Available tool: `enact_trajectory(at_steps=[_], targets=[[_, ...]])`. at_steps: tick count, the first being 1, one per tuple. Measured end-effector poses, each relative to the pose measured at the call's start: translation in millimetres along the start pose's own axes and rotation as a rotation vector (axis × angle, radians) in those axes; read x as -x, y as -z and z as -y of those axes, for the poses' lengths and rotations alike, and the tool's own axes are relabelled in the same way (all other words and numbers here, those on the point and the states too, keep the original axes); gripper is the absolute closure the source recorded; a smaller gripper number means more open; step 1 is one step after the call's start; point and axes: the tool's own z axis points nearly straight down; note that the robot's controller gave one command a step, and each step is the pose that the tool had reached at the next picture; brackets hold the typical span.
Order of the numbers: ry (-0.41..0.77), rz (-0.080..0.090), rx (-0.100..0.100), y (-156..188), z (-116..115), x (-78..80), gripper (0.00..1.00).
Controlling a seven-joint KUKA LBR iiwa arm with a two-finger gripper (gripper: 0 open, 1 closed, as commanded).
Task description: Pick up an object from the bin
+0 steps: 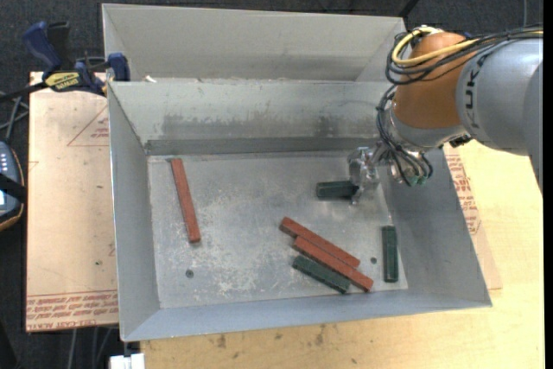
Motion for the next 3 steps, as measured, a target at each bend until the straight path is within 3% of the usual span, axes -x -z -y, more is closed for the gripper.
enact_trajectory(at_steps=[1, 2, 3], targets=[[0.000, 0.000, 0.000, 0, 0, 0.0, 1.00], [0.270, 0.003, 0.001, 1, -62, 2.6, 1.00], [0.271, 0.003, 0.001, 1, -62, 2.6, 1.00]])
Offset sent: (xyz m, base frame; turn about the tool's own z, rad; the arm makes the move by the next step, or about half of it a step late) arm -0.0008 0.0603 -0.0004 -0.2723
